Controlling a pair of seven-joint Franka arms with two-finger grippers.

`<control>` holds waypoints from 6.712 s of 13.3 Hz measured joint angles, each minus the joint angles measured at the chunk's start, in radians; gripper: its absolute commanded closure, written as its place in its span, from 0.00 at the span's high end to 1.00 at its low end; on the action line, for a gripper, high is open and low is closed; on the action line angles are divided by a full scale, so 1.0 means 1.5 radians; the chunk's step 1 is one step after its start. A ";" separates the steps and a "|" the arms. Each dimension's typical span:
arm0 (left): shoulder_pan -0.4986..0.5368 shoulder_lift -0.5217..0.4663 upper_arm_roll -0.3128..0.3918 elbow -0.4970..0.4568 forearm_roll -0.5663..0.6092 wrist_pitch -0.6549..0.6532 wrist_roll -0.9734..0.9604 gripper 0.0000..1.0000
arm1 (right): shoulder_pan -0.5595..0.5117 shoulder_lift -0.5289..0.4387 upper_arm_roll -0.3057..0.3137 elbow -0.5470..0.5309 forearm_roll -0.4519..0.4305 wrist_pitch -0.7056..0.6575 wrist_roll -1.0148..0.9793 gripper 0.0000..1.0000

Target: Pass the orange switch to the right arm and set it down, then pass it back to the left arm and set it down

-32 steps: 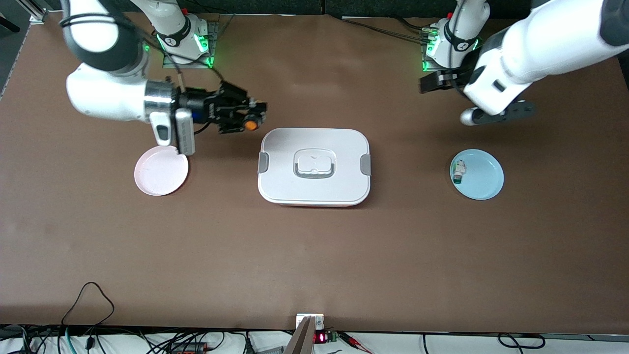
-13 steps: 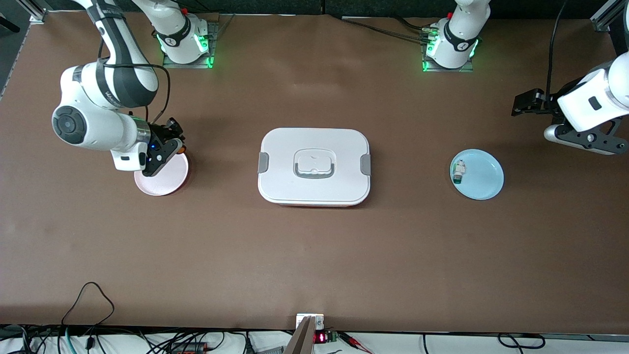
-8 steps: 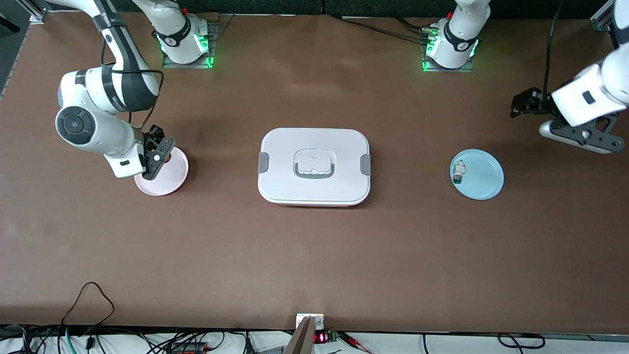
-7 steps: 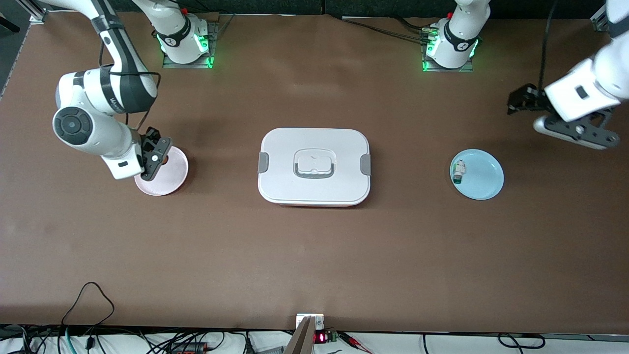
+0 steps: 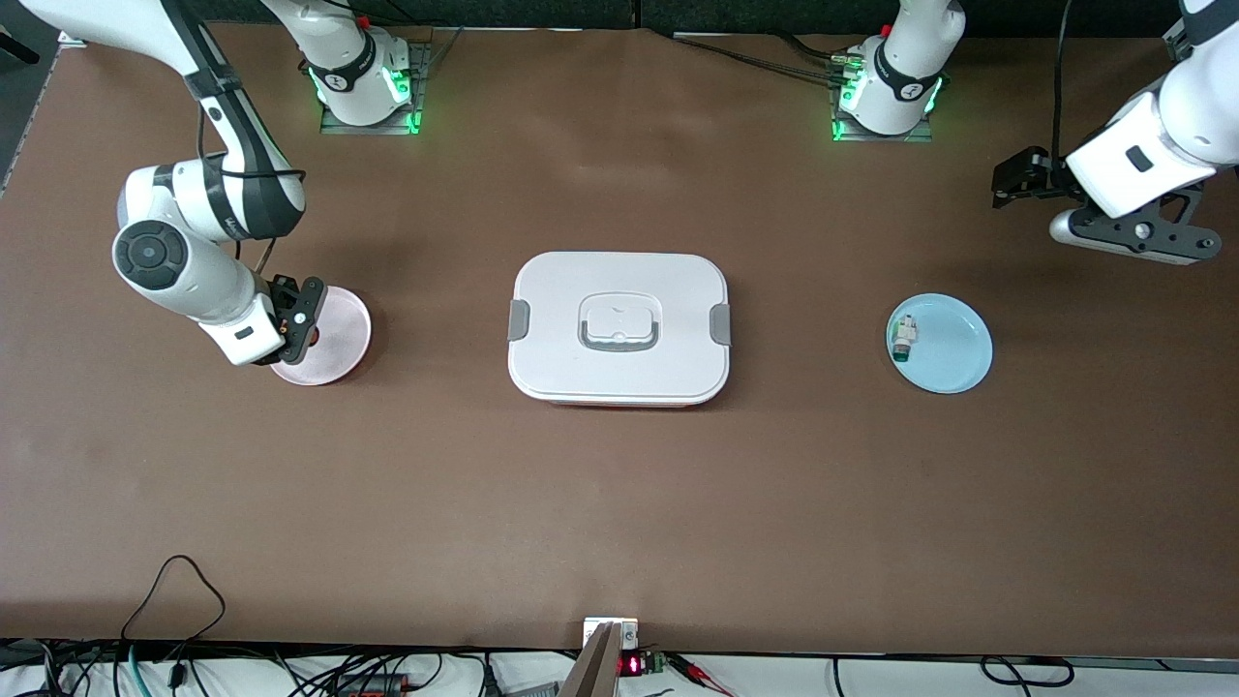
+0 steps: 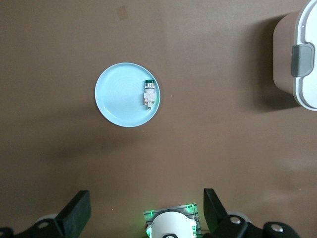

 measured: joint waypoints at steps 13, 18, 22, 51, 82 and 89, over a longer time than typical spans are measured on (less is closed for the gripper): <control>-0.040 -0.002 0.003 0.017 -0.002 0.022 -0.056 1.00 | -0.028 0.063 0.000 -0.055 -0.079 0.082 -0.015 0.33; -0.041 -0.003 0.001 0.025 -0.002 0.025 -0.065 1.00 | -0.039 0.072 -0.001 -0.077 -0.106 0.116 -0.016 0.43; -0.035 -0.003 0.007 0.046 -0.002 0.002 -0.066 1.00 | -0.040 0.072 -0.001 -0.077 -0.109 0.121 -0.016 1.00; -0.037 0.022 -0.008 0.078 -0.003 -0.037 -0.116 1.00 | 0.209 -0.077 -0.097 0.537 0.192 -0.726 0.859 1.00; 0.018 -0.029 -0.065 0.033 -0.003 -0.027 -0.130 1.00 | 0.185 -0.218 -0.259 0.318 0.183 -0.472 0.746 1.00; 0.002 -0.028 -0.046 0.034 -0.003 -0.022 -0.130 1.00 | 0.187 -0.218 -0.256 0.346 0.185 -0.508 0.741 1.00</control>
